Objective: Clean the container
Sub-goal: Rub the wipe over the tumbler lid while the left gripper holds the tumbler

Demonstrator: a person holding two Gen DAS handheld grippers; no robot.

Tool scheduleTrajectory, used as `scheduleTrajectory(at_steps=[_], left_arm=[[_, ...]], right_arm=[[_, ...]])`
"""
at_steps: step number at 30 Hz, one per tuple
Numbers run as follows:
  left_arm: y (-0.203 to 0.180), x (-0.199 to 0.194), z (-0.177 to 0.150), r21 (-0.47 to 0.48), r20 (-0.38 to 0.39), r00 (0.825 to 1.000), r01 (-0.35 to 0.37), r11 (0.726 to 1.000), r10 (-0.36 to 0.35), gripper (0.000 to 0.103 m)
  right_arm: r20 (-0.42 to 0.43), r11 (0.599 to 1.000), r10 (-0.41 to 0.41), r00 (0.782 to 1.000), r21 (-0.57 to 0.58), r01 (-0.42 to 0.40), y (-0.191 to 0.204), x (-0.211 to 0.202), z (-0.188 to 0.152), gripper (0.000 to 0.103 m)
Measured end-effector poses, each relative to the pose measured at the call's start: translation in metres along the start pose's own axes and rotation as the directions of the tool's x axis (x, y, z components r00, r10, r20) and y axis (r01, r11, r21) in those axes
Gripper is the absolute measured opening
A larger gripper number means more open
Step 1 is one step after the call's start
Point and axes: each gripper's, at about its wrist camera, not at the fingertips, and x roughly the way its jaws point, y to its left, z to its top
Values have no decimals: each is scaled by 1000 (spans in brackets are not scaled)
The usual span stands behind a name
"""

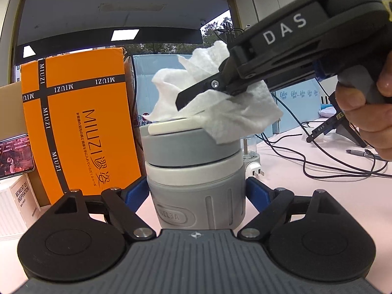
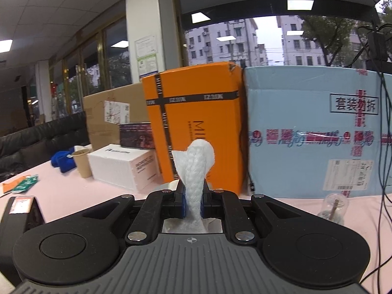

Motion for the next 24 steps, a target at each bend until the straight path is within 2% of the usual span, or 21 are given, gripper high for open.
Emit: scheduleTrajectory(at_steps=[6, 14, 21, 24], left_arm=[[-1, -1, 0, -3, 0, 1000, 2, 1000, -2, 83], [-2, -2, -1, 6, 3, 1000, 2, 1000, -2, 83], [-2, -2, -1, 1, 4, 1000, 4, 1000, -4, 83], [-1, -2, 0, -6, 4, 1000, 5, 1000, -5, 83]], right_arm=[[-3, 1000, 10, 1000, -22, -10, 9, 4, 2, 9], [16, 992, -101, 995, -69, 102, 2, 2, 3, 9], [15, 994, -31, 999, -103, 32, 17, 2, -1, 9], [20, 997, -23, 1000, -72, 25, 15, 11, 0, 9]])
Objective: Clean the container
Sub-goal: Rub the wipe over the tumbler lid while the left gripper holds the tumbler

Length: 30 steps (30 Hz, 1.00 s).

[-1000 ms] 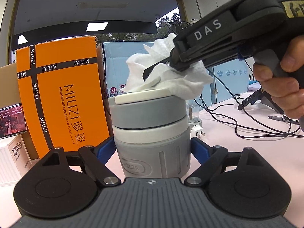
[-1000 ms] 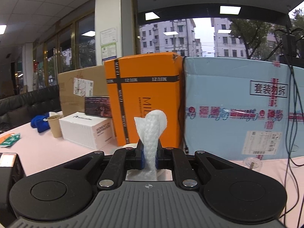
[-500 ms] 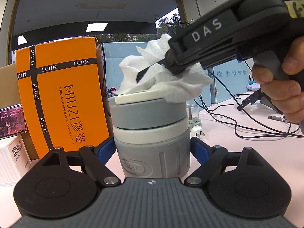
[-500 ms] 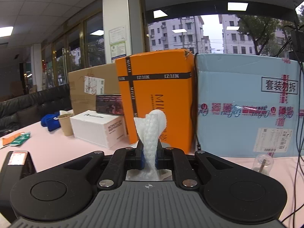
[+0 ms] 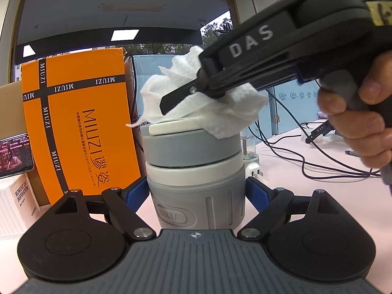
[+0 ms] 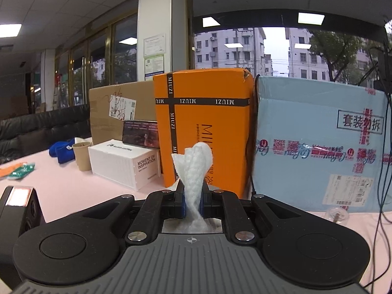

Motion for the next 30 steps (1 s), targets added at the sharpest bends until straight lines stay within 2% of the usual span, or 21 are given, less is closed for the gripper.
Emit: scheduleTrajectory(at_steps=[5, 11, 20, 30], left_arm=[[-1, 0, 0, 5, 0, 1000, 1, 1000, -1, 83], [-3, -1, 0, 15, 2, 1000, 0, 1000, -1, 83], [17, 14, 4, 8, 1, 1000, 4, 1000, -4, 83], [26, 23, 4, 16, 2, 1000, 4, 1000, -4, 83]], right_arm=[[8, 999, -19, 1000, 34, 18, -6, 9, 1, 10], [8, 998, -48, 999, 31, 48, -12, -1, 0, 10], [7, 997, 58, 998, 49, -58, -3, -9, -1, 10], [4, 999, 18, 1000, 51, -18, -6, -9, 1, 10]])
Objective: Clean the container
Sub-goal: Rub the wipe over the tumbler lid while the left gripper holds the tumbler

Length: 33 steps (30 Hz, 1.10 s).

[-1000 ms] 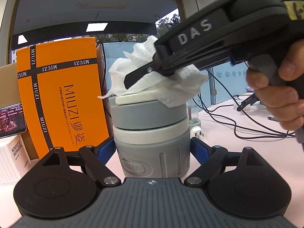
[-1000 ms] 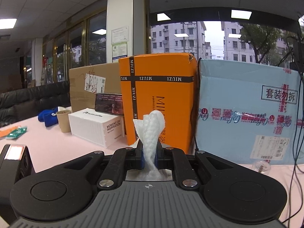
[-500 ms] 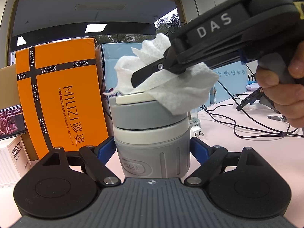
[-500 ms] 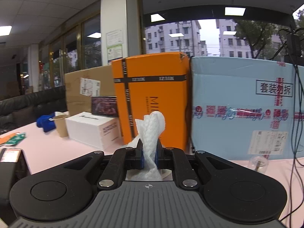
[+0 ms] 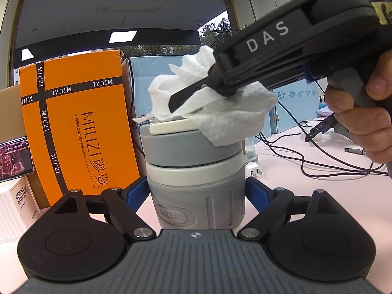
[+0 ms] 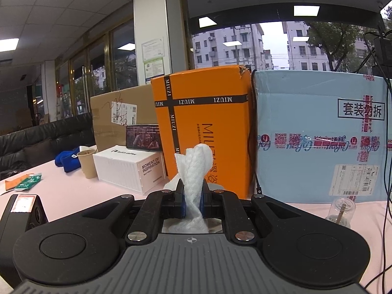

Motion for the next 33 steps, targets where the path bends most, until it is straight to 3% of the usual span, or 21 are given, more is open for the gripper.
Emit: scheduleTrajectory(at_steps=[7, 15, 33], left_arm=[[-9, -5, -1, 5, 1, 1000, 0, 1000, 0, 83], [-16, -14, -2, 3, 0, 1000, -2, 1000, 2, 83], [-16, -15, -3, 9, 1, 1000, -1, 1000, 1, 83]], right_arm=[[2, 999, -48, 999, -16, 48, -8, -7, -2, 10], [-8, 999, 35, 999, -19, -35, 3, -10, -3, 10], [2, 1000, 9, 1000, 5, -9, -3, -7, -3, 10]])
